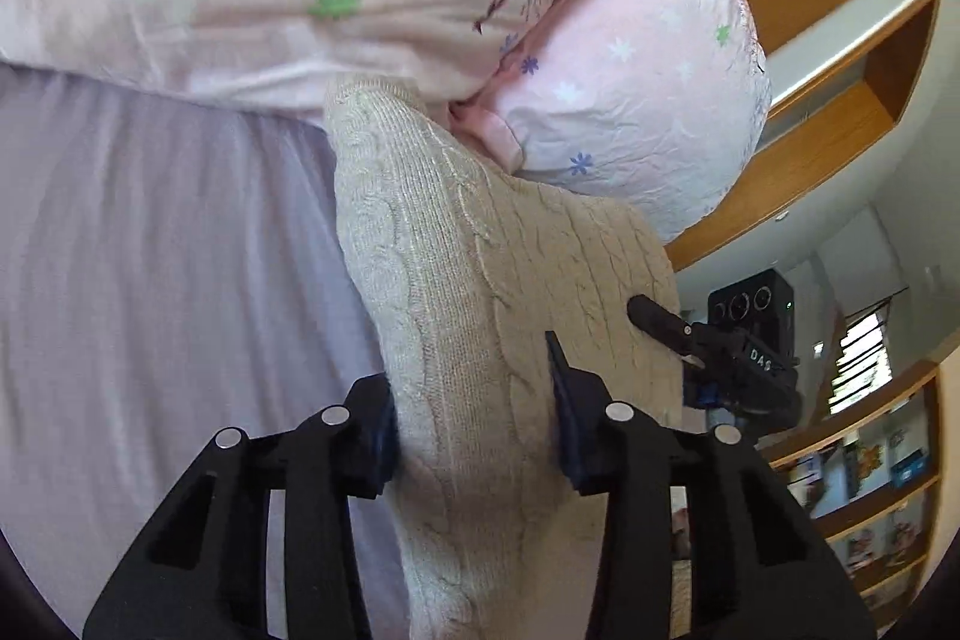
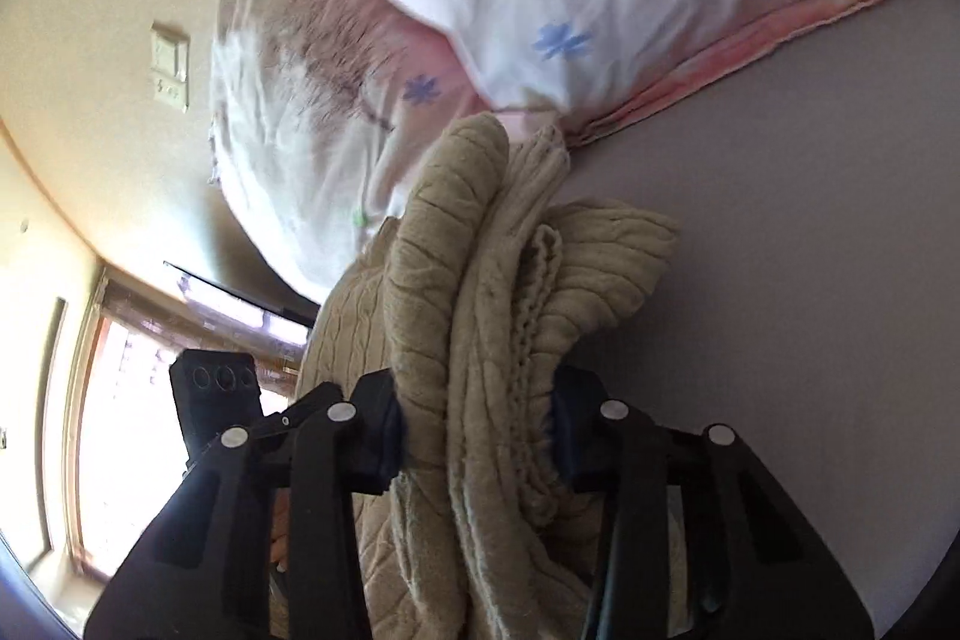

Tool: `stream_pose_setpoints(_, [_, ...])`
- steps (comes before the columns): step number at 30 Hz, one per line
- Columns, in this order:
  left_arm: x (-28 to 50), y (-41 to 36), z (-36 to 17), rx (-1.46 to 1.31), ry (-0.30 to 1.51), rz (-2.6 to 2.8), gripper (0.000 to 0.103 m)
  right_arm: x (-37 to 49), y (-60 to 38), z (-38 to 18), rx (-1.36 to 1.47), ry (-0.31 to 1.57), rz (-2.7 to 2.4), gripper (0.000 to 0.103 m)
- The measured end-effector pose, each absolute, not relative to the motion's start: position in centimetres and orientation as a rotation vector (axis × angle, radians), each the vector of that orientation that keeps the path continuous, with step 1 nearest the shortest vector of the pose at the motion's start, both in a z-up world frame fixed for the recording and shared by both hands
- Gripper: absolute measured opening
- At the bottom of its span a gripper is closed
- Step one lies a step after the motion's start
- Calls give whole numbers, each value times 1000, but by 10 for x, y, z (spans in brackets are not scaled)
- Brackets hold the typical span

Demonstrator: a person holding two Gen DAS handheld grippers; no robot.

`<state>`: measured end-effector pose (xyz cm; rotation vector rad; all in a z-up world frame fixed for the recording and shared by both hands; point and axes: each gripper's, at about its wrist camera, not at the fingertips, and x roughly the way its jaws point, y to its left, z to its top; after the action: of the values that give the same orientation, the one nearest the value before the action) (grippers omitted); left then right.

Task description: Fold small clothes

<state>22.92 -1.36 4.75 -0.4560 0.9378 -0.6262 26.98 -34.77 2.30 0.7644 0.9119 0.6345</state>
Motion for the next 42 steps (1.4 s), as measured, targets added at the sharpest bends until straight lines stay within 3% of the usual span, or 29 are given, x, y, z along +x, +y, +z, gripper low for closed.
stream_pose_setpoints(2, [223,7,54,-367,923,-538,51,280,-317,20,707,944,640,43])
stream_pose_setpoints(5, [222,28,48,-302,954,-404,56,283,-303,25,525,934,434,64])
stream_pose_setpoints(6, [217,38,47,-327,933,-398,58,275,-310,32,530,877,399,65])
stream_pose_setpoints(9, [192,52,62,-277,835,-343,78,250,-330,54,637,734,468,63])
stream_pose_setpoints(13, [160,55,70,-220,793,-320,84,250,-312,56,588,793,478,53])
stream_pose_setpoints(15, [146,56,69,-222,790,-330,85,259,-299,47,562,846,473,43])
stream_pose_setpoints(17, [135,54,66,-228,794,-333,92,261,-282,44,490,858,457,12])
stream_pose_setpoints(21, [115,47,61,-203,789,-331,94,257,-302,34,544,844,248,7])
stream_pose_setpoints(25, [98,37,58,-174,766,-347,98,250,-313,28,554,855,146,7])
stream_pose_setpoints(28, [95,30,53,-157,764,-328,102,232,-313,39,561,821,182,28])
stream_pose_setpoints(30, [94,26,48,-145,769,-326,102,211,-323,50,535,788,171,53])
stream_pose_setpoints(32, [93,22,43,-130,786,-310,102,185,-329,59,515,759,181,94])
stream_pose_setpoints(34, [94,16,37,-95,811,-263,102,161,-329,59,494,760,234,101])
stream_pose_setpoints(42, [96,-3,22,16,853,-216,102,124,-276,20,224,939,238,101])
